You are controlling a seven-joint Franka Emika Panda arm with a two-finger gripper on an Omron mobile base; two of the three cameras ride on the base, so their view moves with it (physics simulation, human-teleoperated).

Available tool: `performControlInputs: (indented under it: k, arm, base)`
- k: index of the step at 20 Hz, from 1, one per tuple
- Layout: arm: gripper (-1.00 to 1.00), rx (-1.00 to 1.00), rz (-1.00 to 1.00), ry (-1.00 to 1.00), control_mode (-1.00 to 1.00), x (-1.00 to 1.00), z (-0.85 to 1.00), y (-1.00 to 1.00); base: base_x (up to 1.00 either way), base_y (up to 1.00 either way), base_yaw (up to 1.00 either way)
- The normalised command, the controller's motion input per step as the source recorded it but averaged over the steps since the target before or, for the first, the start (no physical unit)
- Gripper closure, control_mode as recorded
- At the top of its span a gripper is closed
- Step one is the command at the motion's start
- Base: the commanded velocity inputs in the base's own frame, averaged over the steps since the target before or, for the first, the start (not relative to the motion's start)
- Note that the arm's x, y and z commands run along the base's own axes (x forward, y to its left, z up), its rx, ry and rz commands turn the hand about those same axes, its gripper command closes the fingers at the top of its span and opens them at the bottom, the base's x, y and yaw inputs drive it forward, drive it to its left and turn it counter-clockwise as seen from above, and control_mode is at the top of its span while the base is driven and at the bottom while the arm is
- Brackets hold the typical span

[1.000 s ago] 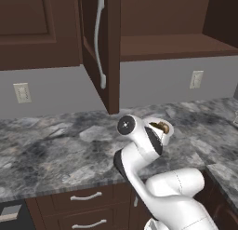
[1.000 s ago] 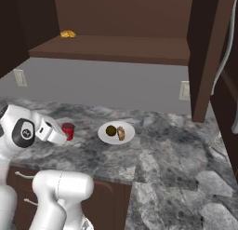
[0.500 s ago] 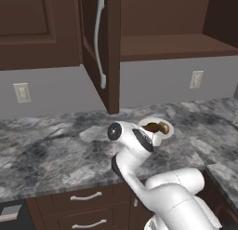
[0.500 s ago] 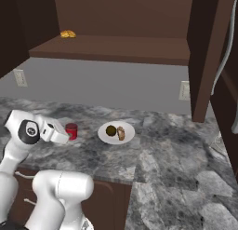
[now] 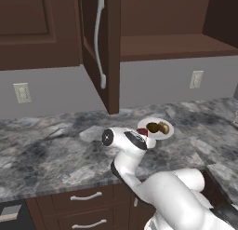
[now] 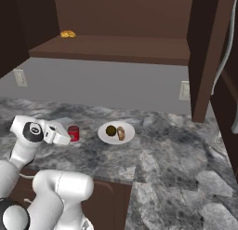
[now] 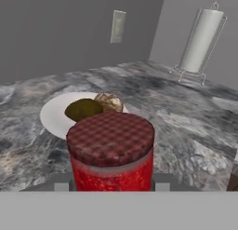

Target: Pick the avocado and bread from the counter and place them on the plate. Then pick the jam from the cabinet and place it next to the plate. Lastly close the cabinet door.

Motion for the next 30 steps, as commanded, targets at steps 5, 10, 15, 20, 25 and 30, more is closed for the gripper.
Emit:
performControlInputs:
  k: [5, 10, 15, 20, 25, 30]
  arm:
    - [1.0, 0.0, 0.0, -0.01, -1.0, 0.08, -0.18, 0.0]
    - [1.0, 0.0, 0.0, -0.04, -1.0, 0.14, -0.12, 0.0]
    - [1.0, 0.0, 0.0, -0.04, -1.0, 0.17, -0.18, 0.0]
    - [1.0, 0.0, 0.0, -0.01, -1.0, 0.16, -0.21, 0.0]
    - [1.0, -0.01, 0.0, -0.01, -1.0, 0.17, -0.2, 0.0]
    - [1.0, -0.02, 0.0, -0.02, -1.0, 0.15, -0.16, 0.0]
  base:
    - [0.0, 0.0, 0.0]
    - [0.0, 0.0, 0.0]
    - [0.0, 0.0, 0.0]
    - [0.0, 0.0, 0.0]
    - [0.0, 0.0, 0.0]
    - [0.0, 0.0, 0.0]
